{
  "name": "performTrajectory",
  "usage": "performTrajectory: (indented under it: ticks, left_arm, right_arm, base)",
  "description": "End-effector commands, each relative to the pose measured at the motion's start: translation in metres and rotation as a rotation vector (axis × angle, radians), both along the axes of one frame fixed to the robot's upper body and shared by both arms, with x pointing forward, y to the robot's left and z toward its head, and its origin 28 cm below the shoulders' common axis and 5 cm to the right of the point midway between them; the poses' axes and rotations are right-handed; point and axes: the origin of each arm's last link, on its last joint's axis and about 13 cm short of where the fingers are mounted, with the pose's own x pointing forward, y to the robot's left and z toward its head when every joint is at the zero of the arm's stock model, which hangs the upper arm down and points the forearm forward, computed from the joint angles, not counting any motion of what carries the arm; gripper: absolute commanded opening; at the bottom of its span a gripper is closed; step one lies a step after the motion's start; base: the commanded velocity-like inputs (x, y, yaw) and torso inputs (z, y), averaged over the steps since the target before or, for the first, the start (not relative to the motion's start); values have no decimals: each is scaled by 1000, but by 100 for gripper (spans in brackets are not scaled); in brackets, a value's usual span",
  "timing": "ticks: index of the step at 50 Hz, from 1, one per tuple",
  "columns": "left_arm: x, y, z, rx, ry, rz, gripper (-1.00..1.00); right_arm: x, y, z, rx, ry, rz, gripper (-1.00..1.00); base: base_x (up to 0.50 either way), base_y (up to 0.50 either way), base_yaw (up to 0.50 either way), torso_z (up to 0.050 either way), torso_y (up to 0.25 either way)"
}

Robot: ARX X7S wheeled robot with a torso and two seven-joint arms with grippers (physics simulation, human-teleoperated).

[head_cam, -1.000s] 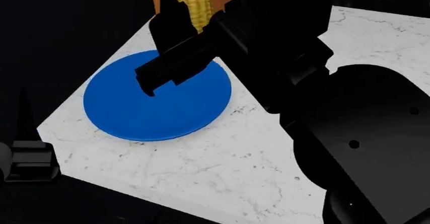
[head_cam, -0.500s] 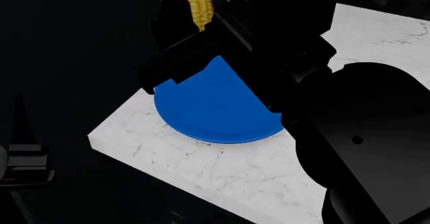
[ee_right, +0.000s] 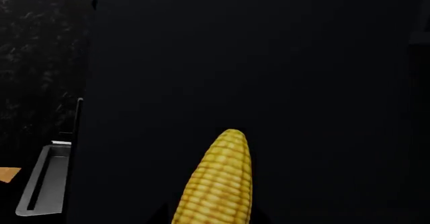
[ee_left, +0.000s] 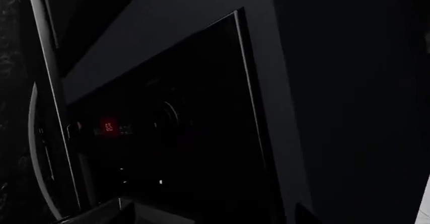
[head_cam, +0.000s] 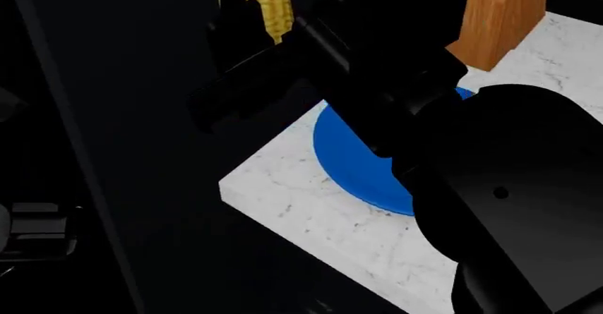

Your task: Pick the corn from the top rack in the oven and place it on the plate on the counter.

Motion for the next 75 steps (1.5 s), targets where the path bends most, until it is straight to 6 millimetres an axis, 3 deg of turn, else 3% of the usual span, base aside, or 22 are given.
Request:
performTrajectory:
  ticks: [1, 8, 28, 52, 75]
  left_arm:
    - [-1, 1, 0, -9, 9, 3, 100]
    - [-1, 1, 0, -8, 9, 5, 100]
    - [0, 2, 0, -18, 4, 8, 100]
    - [0, 1, 0, -17, 2, 2, 100]
    - [0, 1, 0, -17, 1, 3, 100]
  right_arm:
    - [-3, 0, 4, 36, -60, -27, -100]
    - [-3, 0, 4, 59, -47, -9, -100]
    - [-3, 3, 4, 52, -32, 24, -100]
    - [-2, 4, 4, 47, -28, 44, -100]
    - [-3, 5, 5, 49, -39, 45, -100]
  base:
    - [0, 0, 500, 0, 0]
    - [15, 12, 500, 0, 0]
    - [0, 0, 0, 0, 0]
    - [267, -336, 0, 0, 0]
    - [47, 9, 0, 0, 0]
